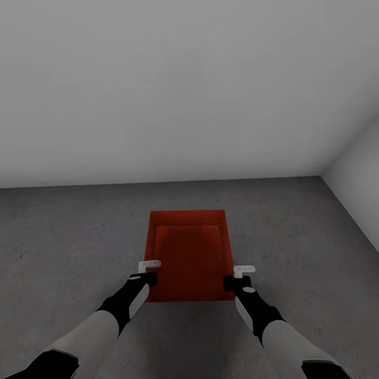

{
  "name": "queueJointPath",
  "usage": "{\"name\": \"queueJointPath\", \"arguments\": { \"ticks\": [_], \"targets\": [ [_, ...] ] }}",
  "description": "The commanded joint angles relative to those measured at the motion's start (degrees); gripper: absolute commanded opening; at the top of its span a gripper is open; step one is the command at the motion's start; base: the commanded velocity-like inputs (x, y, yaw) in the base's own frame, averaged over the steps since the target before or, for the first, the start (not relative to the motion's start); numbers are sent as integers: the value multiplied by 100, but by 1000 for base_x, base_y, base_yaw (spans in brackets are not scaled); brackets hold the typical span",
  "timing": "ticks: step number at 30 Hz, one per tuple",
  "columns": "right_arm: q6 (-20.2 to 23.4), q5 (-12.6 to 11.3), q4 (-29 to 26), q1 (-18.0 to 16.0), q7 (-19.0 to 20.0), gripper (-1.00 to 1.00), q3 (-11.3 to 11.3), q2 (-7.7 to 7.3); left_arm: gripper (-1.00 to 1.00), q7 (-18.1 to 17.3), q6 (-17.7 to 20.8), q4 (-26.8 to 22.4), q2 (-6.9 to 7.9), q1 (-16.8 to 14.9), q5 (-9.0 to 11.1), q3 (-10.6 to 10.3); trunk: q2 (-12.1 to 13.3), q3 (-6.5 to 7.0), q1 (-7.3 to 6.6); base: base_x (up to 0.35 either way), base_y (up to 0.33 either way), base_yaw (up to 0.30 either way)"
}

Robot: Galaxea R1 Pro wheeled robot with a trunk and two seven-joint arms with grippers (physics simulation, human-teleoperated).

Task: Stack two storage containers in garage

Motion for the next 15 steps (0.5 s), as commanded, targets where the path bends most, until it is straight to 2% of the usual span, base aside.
{"name": "queueJointPath", "arguments": {
  "ticks": [1, 12, 15],
  "targets": [
    [23, 64, 4, 0, -190, -100, -164, 5, -100, 79, -402, -27, 5, -2, -66, 6, -2, -3, 0, 0, 1, 0],
    [26, 64, 4, 0, -190, -100, -164, 8, -100, 79, -402, -20, -3, -2, -66, 2, -2, -3, 0, 0, 0, 0],
    [24, 64, 4, 0, -190, -100, -164, 12, -100, 79, -402, -24, -3, -2, -66, 4, -122, -57, 65, 0, 0, 0]
  ]
}}
